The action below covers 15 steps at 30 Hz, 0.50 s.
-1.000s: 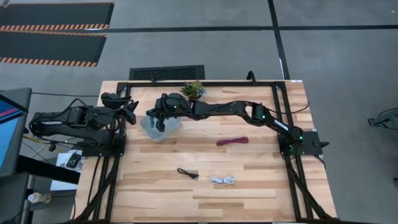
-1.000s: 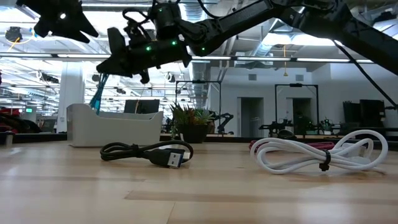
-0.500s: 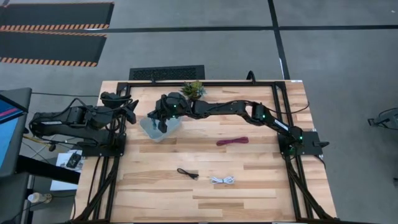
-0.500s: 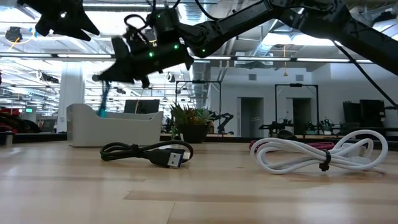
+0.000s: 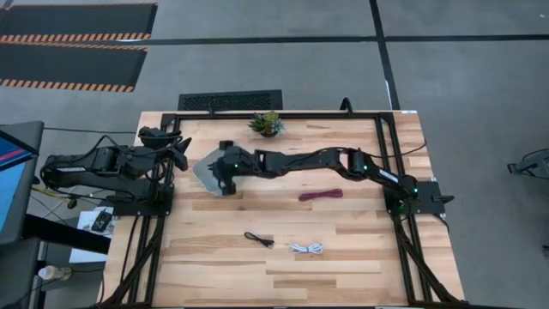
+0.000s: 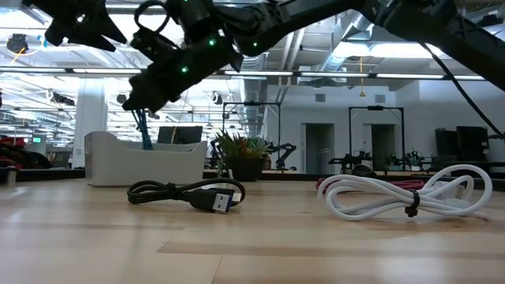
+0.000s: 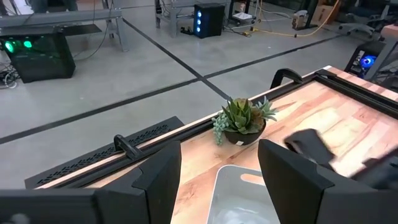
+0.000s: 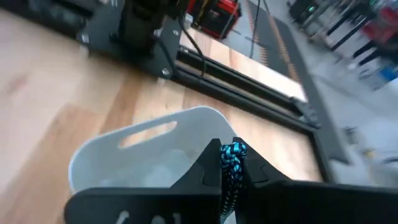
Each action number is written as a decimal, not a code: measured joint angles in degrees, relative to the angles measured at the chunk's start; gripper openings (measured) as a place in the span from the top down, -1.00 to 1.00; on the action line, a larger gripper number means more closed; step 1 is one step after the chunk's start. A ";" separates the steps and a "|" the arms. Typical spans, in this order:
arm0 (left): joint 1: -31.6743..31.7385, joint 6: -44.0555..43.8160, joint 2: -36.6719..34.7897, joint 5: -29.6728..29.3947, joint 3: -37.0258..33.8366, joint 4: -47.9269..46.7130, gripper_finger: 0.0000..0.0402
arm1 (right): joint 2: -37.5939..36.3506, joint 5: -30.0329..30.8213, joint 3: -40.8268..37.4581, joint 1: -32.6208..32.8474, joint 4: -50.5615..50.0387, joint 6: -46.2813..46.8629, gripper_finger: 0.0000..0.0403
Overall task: Pick and place USB-C Cables
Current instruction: Put the blue charger cable into the white bin
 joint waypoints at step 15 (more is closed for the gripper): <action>0.00 0.29 0.02 -0.09 0.00 -0.11 -0.01 | 1.67 7.20 -0.07 -0.13 -0.70 -4.96 0.92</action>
